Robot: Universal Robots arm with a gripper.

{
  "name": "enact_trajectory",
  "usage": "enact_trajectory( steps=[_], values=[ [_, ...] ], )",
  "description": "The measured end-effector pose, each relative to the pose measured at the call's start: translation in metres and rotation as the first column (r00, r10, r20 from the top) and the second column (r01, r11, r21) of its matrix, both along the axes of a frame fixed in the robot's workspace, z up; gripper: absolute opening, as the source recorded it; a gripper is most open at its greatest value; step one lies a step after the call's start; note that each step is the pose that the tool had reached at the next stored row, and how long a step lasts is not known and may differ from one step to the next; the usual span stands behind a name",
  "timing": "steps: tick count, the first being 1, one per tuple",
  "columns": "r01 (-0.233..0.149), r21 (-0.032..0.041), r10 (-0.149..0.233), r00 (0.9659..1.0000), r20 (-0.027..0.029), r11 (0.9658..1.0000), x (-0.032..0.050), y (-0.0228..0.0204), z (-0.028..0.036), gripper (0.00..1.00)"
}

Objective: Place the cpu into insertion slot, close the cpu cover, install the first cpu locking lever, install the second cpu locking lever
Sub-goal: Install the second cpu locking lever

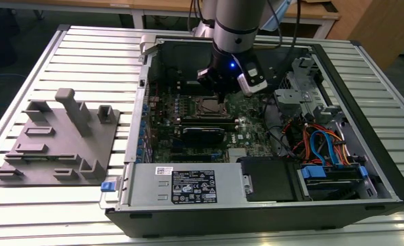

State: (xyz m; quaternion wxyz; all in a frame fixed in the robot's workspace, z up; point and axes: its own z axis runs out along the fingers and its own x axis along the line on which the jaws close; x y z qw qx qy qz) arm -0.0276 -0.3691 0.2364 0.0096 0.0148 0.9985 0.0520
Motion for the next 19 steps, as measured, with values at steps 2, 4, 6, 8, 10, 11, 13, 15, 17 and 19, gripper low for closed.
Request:
enact_trajectory(
  steps=[2,4,6,8,10,11,13,15,17,19],
  values=[
    [0.000,0.0068,0.000,1.0000,-0.0005,1.0000,0.0000,-0.0019,-0.0001,0.10],
    [0.000,0.0070,0.000,1.0000,-0.0006,1.0000,0.0000,-0.0020,0.0000,0.10],
    [0.000,0.0071,0.000,1.0000,-0.0006,1.0000,0.0000,-0.0020,0.0000,0.10],
    [0.000,0.0071,0.000,1.0000,-0.0006,1.0000,0.0000,-0.0020,0.0000,0.10],
    [0.000,0.0071,0.000,1.0000,-0.0006,1.0000,0.0000,-0.0020,0.0000,0.10],
    [0.000,0.0071,0.000,1.0000,-0.0006,1.0000,0.0000,-0.0020,0.0000,0.10],
    [0.000,0.0071,0.000,1.0000,-0.0006,1.0000,0.0000,-0.0020,0.0000,0.10],
    [0.000,0.0110,0.000,1.0000,-0.0010,0.9999,0.0000,-0.0025,0.0001,0.10],
    [0.000,0.0240,0.000,1.0000,-0.0032,0.9997,0.0001,-0.0035,0.0000,0.10],
    [0.000,0.0391,0.000,1.0000,-0.0061,0.9992,0.0001,-0.0052,0.0000,0.10]
  ],
)
